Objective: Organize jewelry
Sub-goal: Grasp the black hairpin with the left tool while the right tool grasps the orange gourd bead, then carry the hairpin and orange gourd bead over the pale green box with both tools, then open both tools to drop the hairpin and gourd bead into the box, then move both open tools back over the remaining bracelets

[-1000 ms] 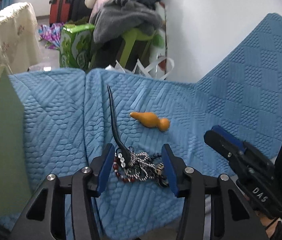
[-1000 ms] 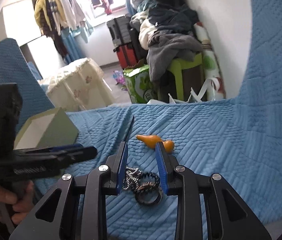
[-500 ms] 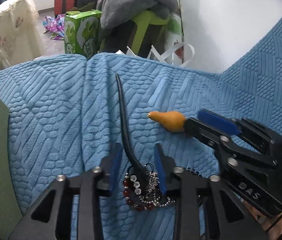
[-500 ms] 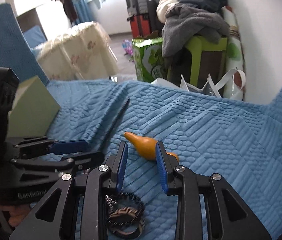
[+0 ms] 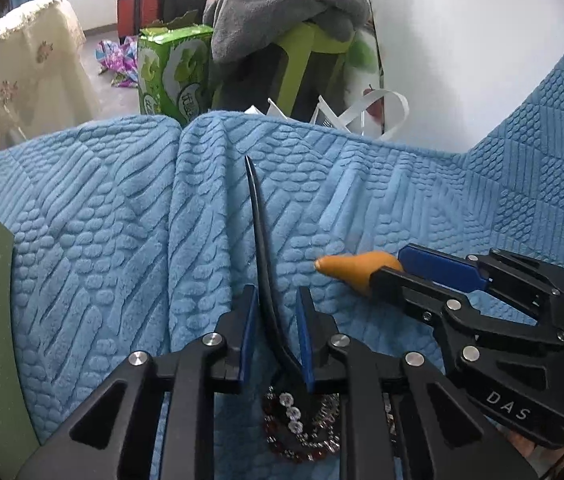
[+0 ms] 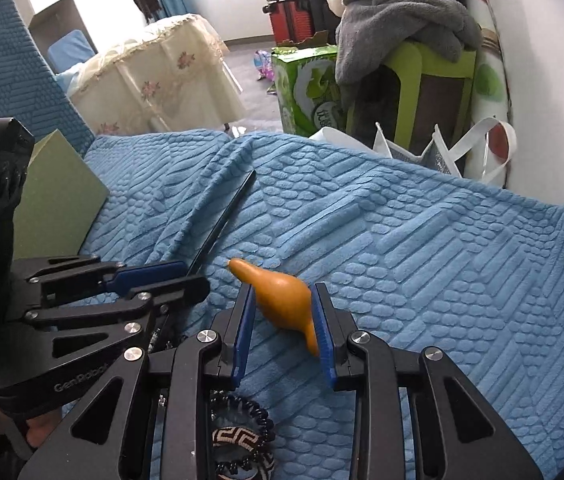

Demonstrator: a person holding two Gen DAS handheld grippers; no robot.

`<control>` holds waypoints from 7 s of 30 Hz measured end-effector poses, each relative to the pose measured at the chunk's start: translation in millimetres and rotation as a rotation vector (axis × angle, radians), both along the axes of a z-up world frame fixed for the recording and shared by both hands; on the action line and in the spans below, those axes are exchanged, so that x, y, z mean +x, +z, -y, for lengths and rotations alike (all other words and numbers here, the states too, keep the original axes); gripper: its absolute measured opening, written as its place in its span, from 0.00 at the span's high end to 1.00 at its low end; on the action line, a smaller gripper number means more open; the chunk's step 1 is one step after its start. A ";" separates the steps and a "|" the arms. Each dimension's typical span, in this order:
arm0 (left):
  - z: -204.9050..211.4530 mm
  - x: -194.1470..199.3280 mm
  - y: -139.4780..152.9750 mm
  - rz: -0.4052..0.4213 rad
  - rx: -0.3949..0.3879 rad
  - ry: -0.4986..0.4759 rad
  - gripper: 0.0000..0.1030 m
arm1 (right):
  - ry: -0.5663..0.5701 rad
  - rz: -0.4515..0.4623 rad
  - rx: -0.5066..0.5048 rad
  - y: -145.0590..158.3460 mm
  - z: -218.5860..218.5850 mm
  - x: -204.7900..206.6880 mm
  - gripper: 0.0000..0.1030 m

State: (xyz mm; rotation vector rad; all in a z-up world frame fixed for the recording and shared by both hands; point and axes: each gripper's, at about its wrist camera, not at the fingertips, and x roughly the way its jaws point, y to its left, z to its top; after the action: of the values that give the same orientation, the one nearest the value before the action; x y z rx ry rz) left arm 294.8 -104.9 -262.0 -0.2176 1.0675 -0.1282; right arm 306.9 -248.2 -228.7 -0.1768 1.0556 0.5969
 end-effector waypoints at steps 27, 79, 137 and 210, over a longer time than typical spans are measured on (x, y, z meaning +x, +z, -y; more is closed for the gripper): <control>-15.1 -32.2 28.0 0.025 -0.057 0.049 0.95 | -0.003 -0.007 -0.049 -12.0 -4.8 -0.4 0.55; -59.3 -170.2 133.3 0.114 -0.084 0.018 0.96 | -0.420 0.163 0.104 105.4 -3.0 -169.3 0.74; -306.9 -141.2 107.9 0.010 0.007 0.226 0.94 | -0.095 -0.006 0.037 79.8 -264.1 -114.1 0.73; -68.4 -142.8 127.1 0.112 -0.175 -0.039 0.45 | -0.404 0.129 0.081 87.0 22.6 -124.7 0.72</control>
State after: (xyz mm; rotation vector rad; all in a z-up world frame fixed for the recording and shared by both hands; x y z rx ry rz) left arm 152.0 -36.5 -134.9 -0.3439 0.9493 -0.2667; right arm 182.2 -270.8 -141.7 0.0688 0.9075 0.2581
